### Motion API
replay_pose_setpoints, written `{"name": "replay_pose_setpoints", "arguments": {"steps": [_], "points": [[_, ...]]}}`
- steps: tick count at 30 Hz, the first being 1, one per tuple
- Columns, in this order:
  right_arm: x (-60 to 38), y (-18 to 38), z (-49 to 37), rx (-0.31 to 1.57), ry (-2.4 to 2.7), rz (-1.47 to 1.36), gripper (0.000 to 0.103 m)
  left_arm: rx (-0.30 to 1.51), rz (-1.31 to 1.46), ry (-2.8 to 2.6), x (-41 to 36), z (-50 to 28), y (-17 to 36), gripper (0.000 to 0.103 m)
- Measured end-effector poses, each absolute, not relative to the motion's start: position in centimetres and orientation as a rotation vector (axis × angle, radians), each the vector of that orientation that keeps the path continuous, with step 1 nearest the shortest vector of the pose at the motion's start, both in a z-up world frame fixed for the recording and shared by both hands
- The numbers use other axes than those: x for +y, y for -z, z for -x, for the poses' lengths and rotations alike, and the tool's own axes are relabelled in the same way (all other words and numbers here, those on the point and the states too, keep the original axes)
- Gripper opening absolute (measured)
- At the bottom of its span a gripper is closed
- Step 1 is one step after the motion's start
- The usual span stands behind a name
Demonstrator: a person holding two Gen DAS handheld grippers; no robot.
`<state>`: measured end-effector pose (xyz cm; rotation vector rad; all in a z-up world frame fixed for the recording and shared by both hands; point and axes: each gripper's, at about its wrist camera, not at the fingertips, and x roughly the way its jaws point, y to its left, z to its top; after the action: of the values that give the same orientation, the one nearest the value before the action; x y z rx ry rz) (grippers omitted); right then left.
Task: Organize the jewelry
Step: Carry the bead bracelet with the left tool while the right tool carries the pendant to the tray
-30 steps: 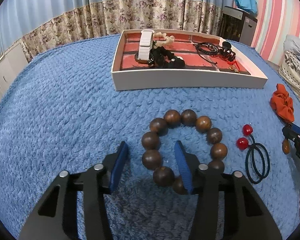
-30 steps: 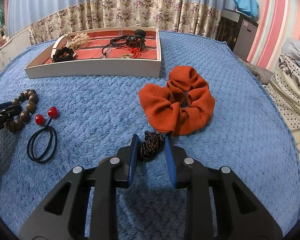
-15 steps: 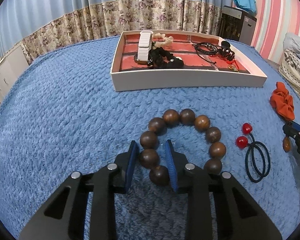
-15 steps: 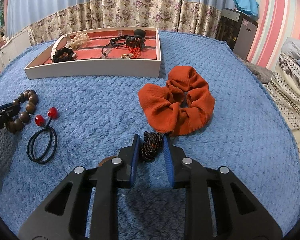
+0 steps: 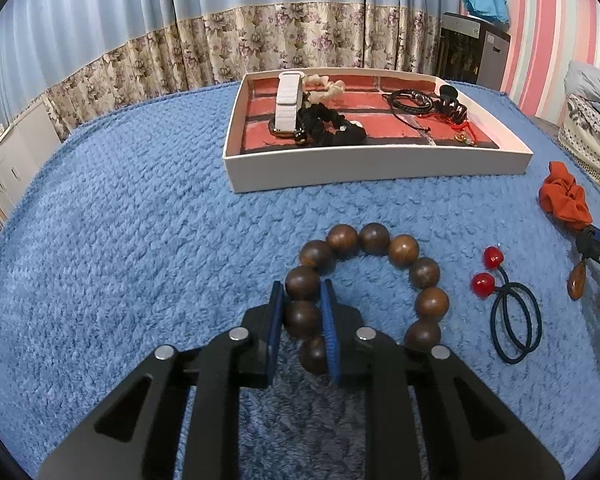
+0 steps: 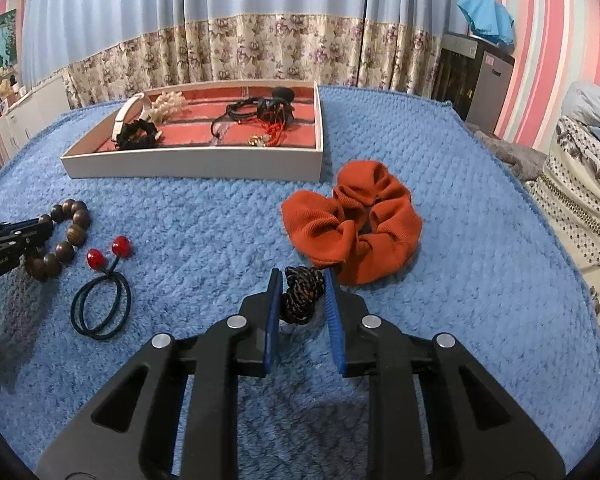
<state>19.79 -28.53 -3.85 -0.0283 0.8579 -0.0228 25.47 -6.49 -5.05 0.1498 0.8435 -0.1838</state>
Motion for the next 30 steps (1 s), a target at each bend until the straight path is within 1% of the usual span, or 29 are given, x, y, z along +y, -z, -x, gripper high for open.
{"name": "replay_pose_setpoints", "arguments": {"steps": [13,21,30], "points": [[-27.8,1.7,-19.1,0.76,0.008,0.05,0.021,0.728,-0.146,0.189,-6.3,-23.7,2.3,0.019],[-27.2,-0.9,-19.7,0.705,0.002,0.068,0.021,0.672,-0.157,0.217,-7.1,-23.3,-0.1,0.019],[-25.9,-4.4,-21.9,0.616,-0.001,0.085,0.021,0.595,-0.157,0.205,-8.2,-24.7,-3.0,0.019]]}}
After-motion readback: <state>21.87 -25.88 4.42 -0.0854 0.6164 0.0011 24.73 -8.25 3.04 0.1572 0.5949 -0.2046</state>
